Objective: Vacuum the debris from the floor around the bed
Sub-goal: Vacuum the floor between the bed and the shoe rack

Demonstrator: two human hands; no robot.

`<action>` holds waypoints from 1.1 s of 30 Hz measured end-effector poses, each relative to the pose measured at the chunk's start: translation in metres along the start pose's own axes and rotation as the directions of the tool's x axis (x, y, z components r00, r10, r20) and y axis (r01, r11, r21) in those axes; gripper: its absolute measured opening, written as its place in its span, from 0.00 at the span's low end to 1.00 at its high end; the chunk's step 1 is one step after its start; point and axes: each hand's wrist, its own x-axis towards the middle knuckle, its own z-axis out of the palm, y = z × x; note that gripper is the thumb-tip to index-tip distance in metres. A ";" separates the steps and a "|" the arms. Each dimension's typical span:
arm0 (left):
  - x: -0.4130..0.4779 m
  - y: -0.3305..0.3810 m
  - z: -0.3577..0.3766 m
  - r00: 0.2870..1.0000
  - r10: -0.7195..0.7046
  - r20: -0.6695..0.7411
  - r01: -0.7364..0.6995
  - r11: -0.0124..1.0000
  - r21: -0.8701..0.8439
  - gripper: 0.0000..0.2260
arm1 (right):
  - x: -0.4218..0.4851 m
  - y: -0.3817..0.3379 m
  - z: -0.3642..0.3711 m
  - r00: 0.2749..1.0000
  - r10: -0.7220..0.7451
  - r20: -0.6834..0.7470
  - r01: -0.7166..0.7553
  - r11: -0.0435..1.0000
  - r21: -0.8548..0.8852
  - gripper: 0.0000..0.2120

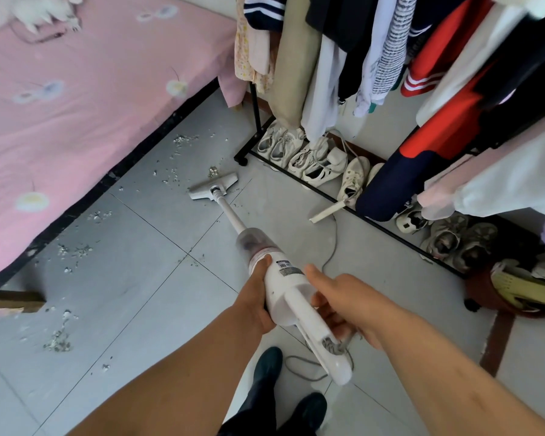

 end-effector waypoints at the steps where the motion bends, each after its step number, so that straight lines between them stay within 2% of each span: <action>1: 0.000 0.000 -0.001 1.000 0.003 0.000 -0.003 1.000 0.011 0.26 | -0.007 -0.004 0.002 0.998 0.002 0.066 0.001 0.999 -0.054 0.28; 3: -0.001 -0.001 -0.003 1.000 -0.002 0.019 0.001 1.000 0.030 0.27 | -0.016 -0.008 0.012 0.992 0.001 0.128 0.025 0.978 -0.209 0.23; 5: -0.002 -0.002 -0.005 0.999 -0.028 0.042 0.028 1.000 0.015 0.28 | -0.016 -0.005 0.023 0.995 -0.021 0.094 0.054 0.932 -0.358 0.15; 7: 0.000 -0.001 -0.007 0.996 -0.022 0.088 0.023 1.000 -0.008 0.31 | -0.014 -0.003 0.027 0.997 -0.039 0.065 0.062 0.910 -0.409 0.08; 10: 0.010 0.009 -0.008 0.995 0.029 0.094 -0.026 0.999 -0.030 0.35 | -0.014 0.000 0.024 0.998 -0.017 0.062 0.038 0.931 -0.363 0.07; 14: 0.022 0.016 -0.008 0.998 0.011 -0.055 -0.011 1.000 0.006 0.30 | -0.012 0.004 0.024 0.998 -0.015 0.060 0.036 0.928 -0.370 0.10; 21: 0.019 0.016 -0.015 1.000 0.010 -0.029 -0.009 1.000 0.007 0.27 | -0.013 0.004 0.031 0.997 -0.011 0.078 0.039 0.930 -0.365 0.11; 26: 0.013 0.027 -0.017 0.997 0.039 -0.071 -0.034 0.997 0.068 0.26 | -0.016 -0.001 0.035 0.983 0.008 0.181 0.020 0.988 -0.152 0.08; 33: 0.013 0.053 -0.020 0.995 0.046 -0.092 -0.035 0.993 0.115 0.24 | -0.007 -0.019 0.048 0.991 -0.021 0.133 0.030 0.998 -0.062 0.10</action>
